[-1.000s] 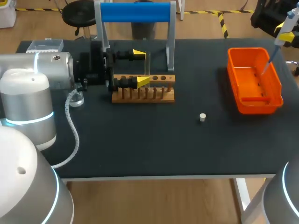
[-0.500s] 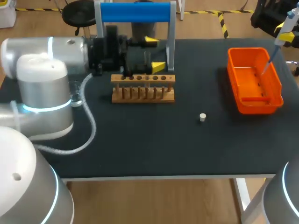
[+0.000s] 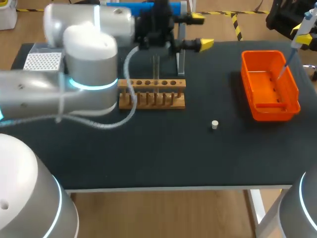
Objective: Invert the test tube, pick up the pipette, mount the tip to pipette, aspirate from beaker and dispense into the tube, eject the tip, return the pipette, and cap with the stopper.
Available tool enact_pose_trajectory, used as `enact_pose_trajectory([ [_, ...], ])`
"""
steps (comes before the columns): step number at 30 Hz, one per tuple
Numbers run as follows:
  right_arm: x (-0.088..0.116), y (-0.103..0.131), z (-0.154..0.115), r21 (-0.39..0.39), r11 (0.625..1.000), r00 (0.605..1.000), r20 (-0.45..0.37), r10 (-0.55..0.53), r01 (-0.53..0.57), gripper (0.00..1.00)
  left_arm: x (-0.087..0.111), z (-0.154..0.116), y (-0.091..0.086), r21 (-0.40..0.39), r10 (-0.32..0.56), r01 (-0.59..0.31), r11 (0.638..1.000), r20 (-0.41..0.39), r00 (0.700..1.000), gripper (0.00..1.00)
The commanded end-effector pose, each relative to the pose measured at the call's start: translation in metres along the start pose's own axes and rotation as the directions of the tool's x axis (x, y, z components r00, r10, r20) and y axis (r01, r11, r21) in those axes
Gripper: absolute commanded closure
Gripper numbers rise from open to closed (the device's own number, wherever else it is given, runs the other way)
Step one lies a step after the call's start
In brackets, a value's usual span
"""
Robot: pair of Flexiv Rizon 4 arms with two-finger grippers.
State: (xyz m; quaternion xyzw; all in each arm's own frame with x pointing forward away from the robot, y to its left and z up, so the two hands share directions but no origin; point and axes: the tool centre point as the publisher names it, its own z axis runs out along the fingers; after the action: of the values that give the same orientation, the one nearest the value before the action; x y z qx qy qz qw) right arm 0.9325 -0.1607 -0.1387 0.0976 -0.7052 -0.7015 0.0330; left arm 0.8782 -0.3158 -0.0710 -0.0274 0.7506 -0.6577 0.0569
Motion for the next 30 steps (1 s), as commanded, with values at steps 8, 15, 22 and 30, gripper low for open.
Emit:
enact_pose_trajectory([
  [8, -0.0006, 0.0006, -0.001, 0.003, 1.0, 1.0, -0.003, -0.001, 0.001, 1.0, -0.0131, 0.0984, -0.015, -0.062, -0.005, 0.004, 0.998, -0.012, 1.0, 1.0],
  [15, -0.0006, 0.0006, -0.001, 0.003, 1.0, 1.0, -0.003, -0.001, 0.001, 1.0, -0.0131, 0.0984, -0.015, -0.062, -0.005, 0.004, 0.998, -0.012, 1.0, 1.0],
  [22, -0.0006, 0.0006, -0.001, 0.003, 1.0, 1.0, -0.003, -0.001, 0.001, 1.0, -0.0131, 0.0984, -0.015, -0.062, -0.005, 0.004, 0.998, -0.012, 1.0, 1.0],
  [30, -0.0006, 0.0006, -0.001, 0.003, 1.0, 1.0, -0.003, -0.001, 0.001, 1.0, -0.0131, 0.0984, -0.015, -0.062, -0.005, 0.004, 0.998, -0.012, 1.0, 1.0],
])
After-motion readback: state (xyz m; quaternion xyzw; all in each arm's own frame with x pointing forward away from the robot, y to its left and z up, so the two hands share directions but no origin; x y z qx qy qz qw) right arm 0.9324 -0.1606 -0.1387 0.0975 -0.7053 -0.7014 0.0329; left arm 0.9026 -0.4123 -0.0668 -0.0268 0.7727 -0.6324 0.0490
